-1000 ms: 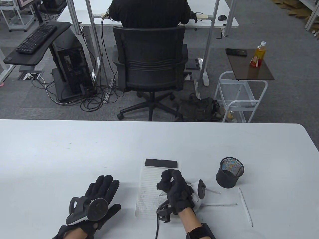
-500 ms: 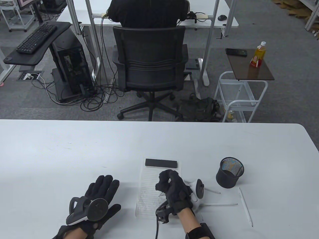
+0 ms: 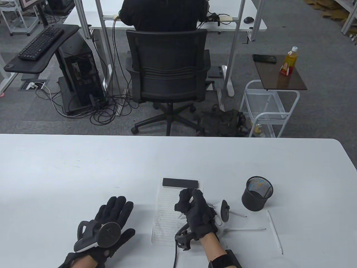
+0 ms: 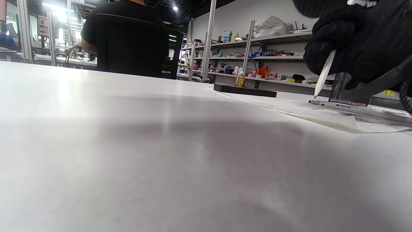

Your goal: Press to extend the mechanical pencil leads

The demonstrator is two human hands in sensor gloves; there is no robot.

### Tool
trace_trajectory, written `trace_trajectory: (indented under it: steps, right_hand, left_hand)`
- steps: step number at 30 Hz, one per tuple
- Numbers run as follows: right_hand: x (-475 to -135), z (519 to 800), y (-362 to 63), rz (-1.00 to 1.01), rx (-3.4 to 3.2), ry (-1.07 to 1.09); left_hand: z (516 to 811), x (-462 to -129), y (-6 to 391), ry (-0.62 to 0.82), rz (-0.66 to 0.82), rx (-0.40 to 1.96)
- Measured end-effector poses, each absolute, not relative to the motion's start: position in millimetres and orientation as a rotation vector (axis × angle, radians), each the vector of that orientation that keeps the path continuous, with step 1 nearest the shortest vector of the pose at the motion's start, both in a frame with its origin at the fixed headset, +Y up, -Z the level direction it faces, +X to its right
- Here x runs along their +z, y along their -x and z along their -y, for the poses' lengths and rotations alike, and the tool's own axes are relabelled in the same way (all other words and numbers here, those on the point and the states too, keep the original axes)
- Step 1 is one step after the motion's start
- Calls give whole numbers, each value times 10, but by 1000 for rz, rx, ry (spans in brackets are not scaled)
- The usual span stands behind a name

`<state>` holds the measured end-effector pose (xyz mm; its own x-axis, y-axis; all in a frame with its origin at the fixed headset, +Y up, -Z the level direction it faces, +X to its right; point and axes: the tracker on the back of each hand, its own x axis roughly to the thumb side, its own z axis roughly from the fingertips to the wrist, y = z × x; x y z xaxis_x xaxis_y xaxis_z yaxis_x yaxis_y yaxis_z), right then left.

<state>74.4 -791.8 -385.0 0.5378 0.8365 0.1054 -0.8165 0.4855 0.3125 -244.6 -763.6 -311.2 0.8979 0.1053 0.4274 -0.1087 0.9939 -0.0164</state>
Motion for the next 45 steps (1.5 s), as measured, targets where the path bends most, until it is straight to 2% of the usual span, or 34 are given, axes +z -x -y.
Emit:
trace_trajectory:
  steps: [4, 10, 16, 23, 31, 36, 45]
  right_hand:
    - [-3856, 7589, -892, -104, 1137, -412]
    - [-3970, 7164, -1187, -121, 1703, -266]
    - [-4245, 6939, -1339, -186, 2170, -55]
    - [-4623, 6984, -1297, -308, 2533, 190]
    - [-4986, 7266, -1321, -266, 2828, 471]
    - [-5129, 7415, -1335, -256, 2913, 516]
    - [-5285, 7607, -1110, -248, 3104, 464]
  left_hand:
    - [7629, -3114, 2446, -11, 441, 110]
    - [7623, -3114, 2442, -11, 443, 104]
    - [7622, -3114, 2442, -11, 445, 102]
    - [7630, -3112, 2433, -7, 449, 105]
    - [7643, -3120, 2432, 7, 449, 112]
    - [7641, -3131, 2428, 13, 455, 110]
    - [7568, -3130, 2416, -21, 472, 79]
